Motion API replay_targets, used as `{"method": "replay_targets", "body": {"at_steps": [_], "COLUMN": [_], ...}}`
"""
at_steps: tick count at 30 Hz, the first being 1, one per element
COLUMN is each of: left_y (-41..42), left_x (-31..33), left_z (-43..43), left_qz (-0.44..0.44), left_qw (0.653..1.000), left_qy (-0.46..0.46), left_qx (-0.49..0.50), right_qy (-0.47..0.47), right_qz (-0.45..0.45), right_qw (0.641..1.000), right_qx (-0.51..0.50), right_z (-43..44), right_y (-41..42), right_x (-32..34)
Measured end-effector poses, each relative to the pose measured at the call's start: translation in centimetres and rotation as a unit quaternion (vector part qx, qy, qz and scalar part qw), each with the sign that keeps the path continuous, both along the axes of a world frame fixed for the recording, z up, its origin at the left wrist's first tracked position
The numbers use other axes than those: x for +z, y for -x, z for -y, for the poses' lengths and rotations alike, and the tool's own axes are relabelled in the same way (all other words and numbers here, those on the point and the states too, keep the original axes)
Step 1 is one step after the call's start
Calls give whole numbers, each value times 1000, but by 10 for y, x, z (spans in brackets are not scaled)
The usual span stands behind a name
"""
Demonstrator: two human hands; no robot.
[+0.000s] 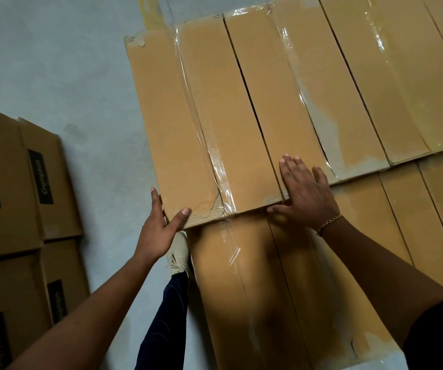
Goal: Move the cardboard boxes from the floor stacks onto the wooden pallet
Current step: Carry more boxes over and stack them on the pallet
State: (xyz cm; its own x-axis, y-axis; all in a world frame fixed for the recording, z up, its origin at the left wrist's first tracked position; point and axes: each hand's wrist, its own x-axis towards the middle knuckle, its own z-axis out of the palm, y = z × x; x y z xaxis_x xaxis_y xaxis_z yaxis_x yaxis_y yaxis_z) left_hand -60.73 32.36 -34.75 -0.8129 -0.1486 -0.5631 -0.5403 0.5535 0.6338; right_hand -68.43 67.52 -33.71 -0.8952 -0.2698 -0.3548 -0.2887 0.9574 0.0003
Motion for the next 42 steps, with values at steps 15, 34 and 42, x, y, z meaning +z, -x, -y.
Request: {"method": "replay_targets", "body": {"at_steps": [15, 34, 42], "left_y": [-3, 38, 108], "left_x": [-4, 43, 105], "left_z": [0, 25, 45], "left_qz": [-22, -2, -50], "left_qw": [999, 981, 931], "left_qy": [10, 116, 193], "left_qx": [-42, -156, -304], "right_qy": [18, -34, 21], "right_qz": [19, 155, 192], "right_qw": [1000, 986, 966], "right_qx": [-14, -52, -169], "right_z": [4, 24, 42], "right_y": [-3, 7, 7], "right_x": [-9, 55, 116]}}
